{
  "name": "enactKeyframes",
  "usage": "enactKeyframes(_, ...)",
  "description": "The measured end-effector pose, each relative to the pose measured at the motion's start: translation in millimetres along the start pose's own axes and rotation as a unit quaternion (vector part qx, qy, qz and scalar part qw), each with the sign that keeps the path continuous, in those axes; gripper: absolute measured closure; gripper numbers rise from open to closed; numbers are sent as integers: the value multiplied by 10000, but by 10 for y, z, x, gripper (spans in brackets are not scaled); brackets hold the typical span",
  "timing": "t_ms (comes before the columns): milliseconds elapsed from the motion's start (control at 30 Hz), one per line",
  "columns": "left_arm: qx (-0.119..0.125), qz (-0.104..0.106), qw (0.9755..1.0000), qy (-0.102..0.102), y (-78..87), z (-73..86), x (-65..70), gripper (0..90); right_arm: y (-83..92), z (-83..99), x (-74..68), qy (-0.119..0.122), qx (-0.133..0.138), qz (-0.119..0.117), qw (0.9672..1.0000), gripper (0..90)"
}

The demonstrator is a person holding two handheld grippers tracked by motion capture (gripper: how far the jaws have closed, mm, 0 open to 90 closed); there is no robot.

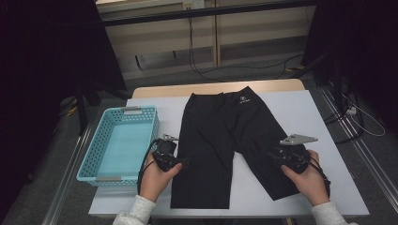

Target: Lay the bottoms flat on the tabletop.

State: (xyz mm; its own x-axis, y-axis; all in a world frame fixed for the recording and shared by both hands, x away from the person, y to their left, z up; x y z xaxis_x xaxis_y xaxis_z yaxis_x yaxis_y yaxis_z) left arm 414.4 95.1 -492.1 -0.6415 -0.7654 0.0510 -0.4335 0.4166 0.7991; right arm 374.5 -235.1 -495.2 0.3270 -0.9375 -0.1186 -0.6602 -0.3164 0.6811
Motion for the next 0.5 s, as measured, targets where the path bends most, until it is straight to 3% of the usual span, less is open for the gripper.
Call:
enactKeyframes(200,53,11,10000,-9,24,-13,-18,200,137,117,421,-460,35,489,9977,495)
enactKeyframes(267,57,20,10000,-9,29,-17,-15,200,177,174,578,-393,-39,887,9953,487)
enactKeyframes(300,60,16,10000,-15,30,-18,-14,200,190,208,623,-416,-111,979,9943,487)
enactKeyframes(367,49,16,10000,-21,29,-18,-8,200,197,254,653,-615,-138,889,9940,499)
enactKeyframes(500,64,13,10000,-39,19,-24,3,200,175,327,653,-570,-318,837,9944,599)
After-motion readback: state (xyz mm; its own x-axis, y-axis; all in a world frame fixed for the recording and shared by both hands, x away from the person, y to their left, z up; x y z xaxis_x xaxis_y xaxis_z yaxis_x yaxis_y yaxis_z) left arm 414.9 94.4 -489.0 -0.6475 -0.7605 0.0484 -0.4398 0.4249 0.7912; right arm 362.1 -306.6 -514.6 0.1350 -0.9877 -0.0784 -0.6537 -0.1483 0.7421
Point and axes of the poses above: each handheld gripper's, and its own axes: y roughly backward along the jaws, z roughly out of its underside, x roughly to its right, the point moved 9 cm from there along -y, roughly forward along the jaws, and after that the axes turned 8 degrees about -y, right-handed, at the moved point
